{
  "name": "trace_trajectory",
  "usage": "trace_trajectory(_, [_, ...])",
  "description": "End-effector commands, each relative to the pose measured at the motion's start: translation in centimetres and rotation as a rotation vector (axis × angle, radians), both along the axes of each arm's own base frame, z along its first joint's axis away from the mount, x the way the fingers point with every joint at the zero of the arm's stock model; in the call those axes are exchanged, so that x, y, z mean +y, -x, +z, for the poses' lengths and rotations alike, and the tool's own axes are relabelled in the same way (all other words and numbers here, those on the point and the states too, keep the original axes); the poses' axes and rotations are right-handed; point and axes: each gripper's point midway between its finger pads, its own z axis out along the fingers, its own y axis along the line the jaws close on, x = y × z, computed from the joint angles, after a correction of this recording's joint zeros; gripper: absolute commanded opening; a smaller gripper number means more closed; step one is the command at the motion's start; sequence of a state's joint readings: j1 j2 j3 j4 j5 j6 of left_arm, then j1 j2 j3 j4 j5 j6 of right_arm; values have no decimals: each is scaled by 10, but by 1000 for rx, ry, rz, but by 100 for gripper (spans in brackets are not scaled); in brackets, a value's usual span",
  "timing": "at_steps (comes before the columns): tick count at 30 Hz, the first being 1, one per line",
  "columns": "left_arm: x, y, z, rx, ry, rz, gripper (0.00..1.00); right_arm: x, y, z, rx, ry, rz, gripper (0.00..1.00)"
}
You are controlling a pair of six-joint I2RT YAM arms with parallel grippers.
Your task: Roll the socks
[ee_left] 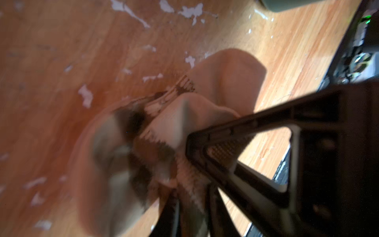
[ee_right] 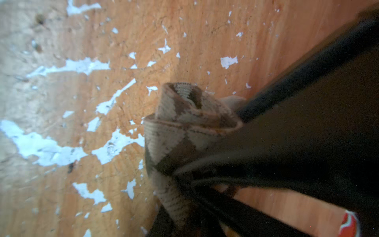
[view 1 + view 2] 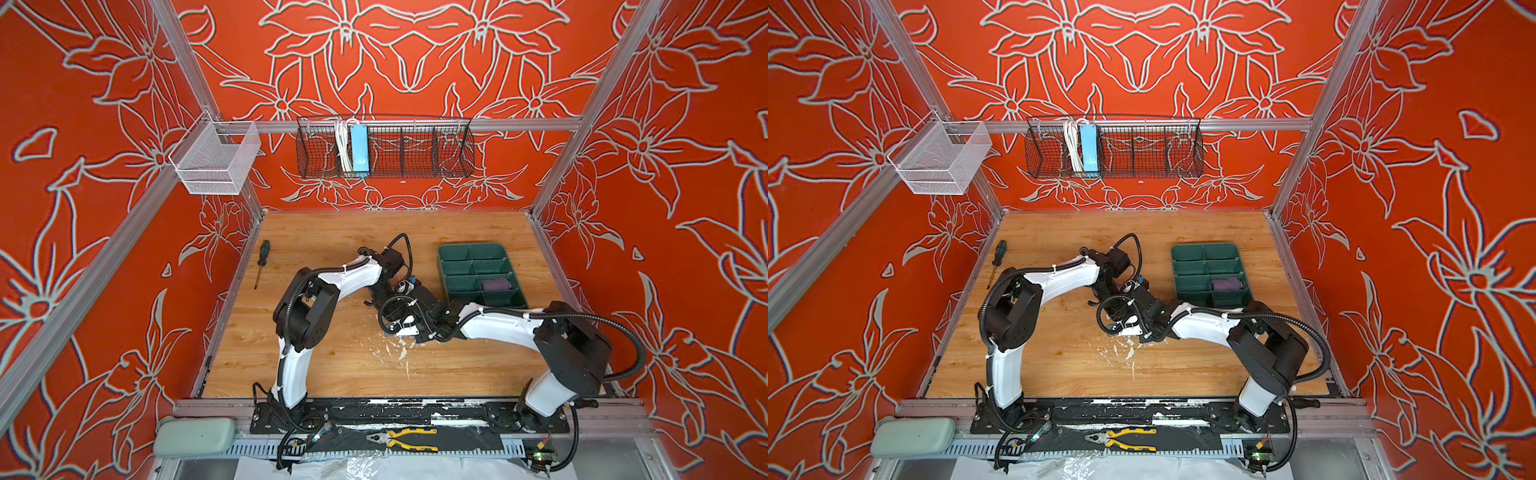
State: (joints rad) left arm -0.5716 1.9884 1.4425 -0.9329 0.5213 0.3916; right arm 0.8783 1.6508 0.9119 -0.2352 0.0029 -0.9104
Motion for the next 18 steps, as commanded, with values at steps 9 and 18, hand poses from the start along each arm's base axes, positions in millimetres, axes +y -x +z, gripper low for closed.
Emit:
trace_trajectory(9, [33,-10,75,-308,-6,93,35,-42,56,-25,346,179,-126,2])
trace_trajectory(18, [111,-12,174,-907,-39,265,38,-28,65,-11,563,169,-140,2])
